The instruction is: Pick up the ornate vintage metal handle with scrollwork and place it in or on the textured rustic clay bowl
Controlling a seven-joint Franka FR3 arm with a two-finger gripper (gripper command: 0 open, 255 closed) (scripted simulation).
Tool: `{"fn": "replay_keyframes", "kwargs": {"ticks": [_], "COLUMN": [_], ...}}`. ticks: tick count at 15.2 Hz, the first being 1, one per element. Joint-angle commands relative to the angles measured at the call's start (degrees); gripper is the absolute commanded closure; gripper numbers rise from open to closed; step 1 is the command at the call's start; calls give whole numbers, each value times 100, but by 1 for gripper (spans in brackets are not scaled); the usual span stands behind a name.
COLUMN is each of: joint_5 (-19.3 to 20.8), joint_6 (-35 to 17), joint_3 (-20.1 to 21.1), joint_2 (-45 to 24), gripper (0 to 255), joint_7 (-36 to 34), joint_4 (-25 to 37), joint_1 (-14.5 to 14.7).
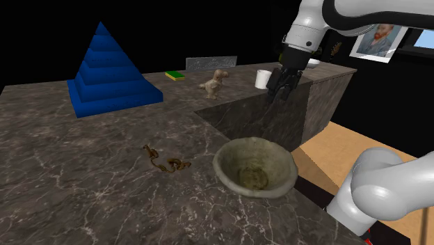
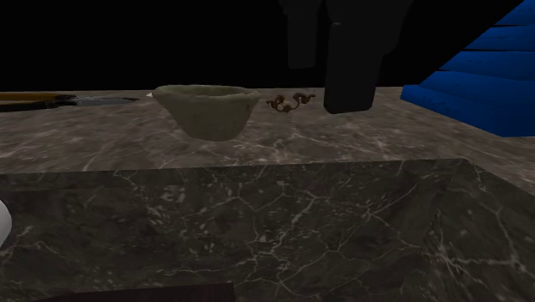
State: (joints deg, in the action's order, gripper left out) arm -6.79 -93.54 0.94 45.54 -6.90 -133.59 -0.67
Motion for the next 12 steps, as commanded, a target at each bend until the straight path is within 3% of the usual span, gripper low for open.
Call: {"fn": "replay_keyframes", "kwargs": {"ticks": [1, 12], "joint_5": [0, -195], "joint_6": [0, -458], "joint_3": [0, 1236], "joint_2": [0, -1643], "gripper": [0, 0], "joint_7": [0, -619], "joint_4": [0, 1009], "joint_1": [0, 523]}}
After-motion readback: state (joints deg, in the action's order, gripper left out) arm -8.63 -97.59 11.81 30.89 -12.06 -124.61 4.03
